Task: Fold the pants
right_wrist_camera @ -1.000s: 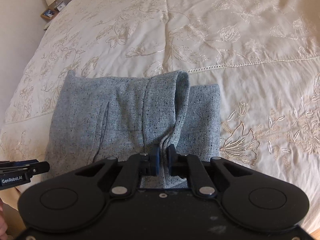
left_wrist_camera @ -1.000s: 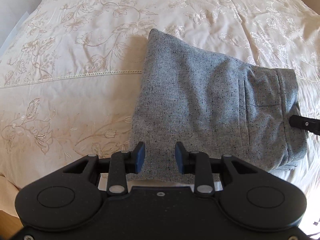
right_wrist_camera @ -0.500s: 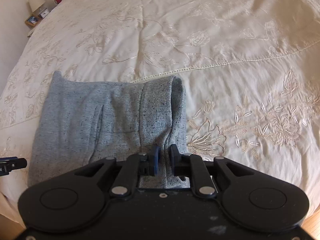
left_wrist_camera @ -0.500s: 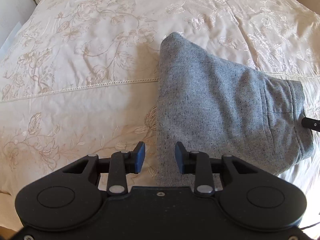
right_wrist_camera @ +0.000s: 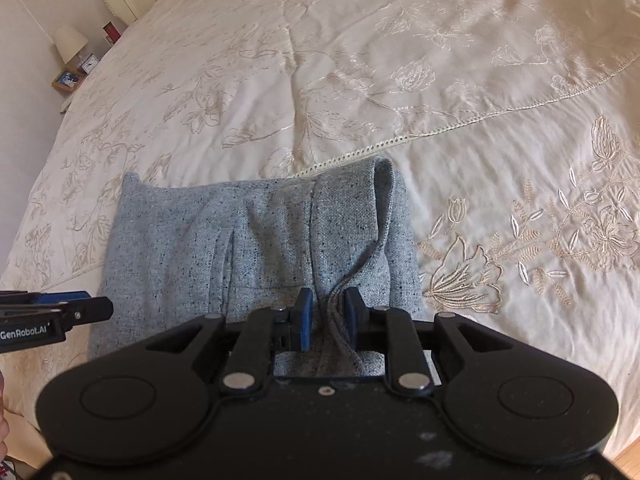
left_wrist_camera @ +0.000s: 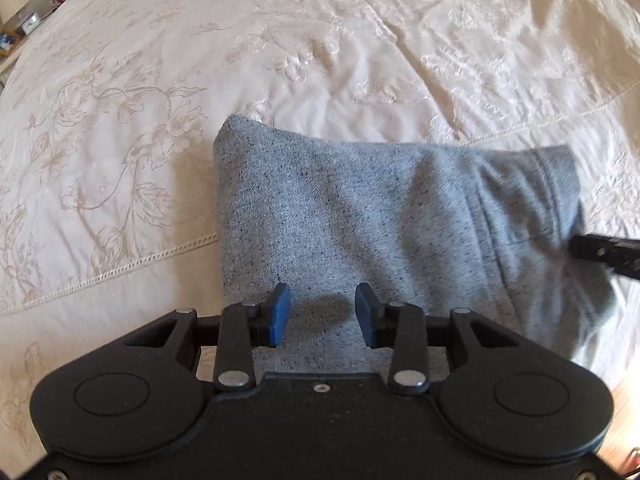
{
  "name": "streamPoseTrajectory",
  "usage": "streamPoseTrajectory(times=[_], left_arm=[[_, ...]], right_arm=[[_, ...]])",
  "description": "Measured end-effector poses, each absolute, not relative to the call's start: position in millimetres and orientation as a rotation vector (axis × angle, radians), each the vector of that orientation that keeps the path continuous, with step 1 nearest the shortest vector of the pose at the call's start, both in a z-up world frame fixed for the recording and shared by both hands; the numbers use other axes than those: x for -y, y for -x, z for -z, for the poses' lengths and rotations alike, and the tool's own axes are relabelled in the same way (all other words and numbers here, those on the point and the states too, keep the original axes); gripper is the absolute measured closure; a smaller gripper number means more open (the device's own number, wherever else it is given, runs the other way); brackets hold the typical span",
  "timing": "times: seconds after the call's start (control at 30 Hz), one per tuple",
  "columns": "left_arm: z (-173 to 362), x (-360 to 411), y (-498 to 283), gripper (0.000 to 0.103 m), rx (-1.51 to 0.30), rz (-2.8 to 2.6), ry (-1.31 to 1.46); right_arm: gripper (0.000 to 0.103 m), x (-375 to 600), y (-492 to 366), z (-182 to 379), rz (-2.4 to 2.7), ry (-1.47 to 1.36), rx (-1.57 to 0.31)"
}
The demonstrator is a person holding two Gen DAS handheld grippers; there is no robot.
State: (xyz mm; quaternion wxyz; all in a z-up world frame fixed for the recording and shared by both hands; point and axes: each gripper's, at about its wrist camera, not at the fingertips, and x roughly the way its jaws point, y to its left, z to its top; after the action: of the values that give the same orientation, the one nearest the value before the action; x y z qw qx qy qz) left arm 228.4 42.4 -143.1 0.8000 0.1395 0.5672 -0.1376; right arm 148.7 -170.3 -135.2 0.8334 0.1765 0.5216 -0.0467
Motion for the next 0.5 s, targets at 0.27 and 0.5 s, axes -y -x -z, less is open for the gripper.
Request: streamPoseTrajectory(times=[0.27, 0.5], left_arm=[[151, -75, -238, 0.054, -1.257, 0.255, -0.266], [139, -58, -297, 0.054, -1.169, 0.276, -0.229]], right_arm=[[0.078, 184, -127, 115, 0.380, -0.295, -1.032], [0.078, 152, -145, 92, 0.246, -0.221, -0.931]])
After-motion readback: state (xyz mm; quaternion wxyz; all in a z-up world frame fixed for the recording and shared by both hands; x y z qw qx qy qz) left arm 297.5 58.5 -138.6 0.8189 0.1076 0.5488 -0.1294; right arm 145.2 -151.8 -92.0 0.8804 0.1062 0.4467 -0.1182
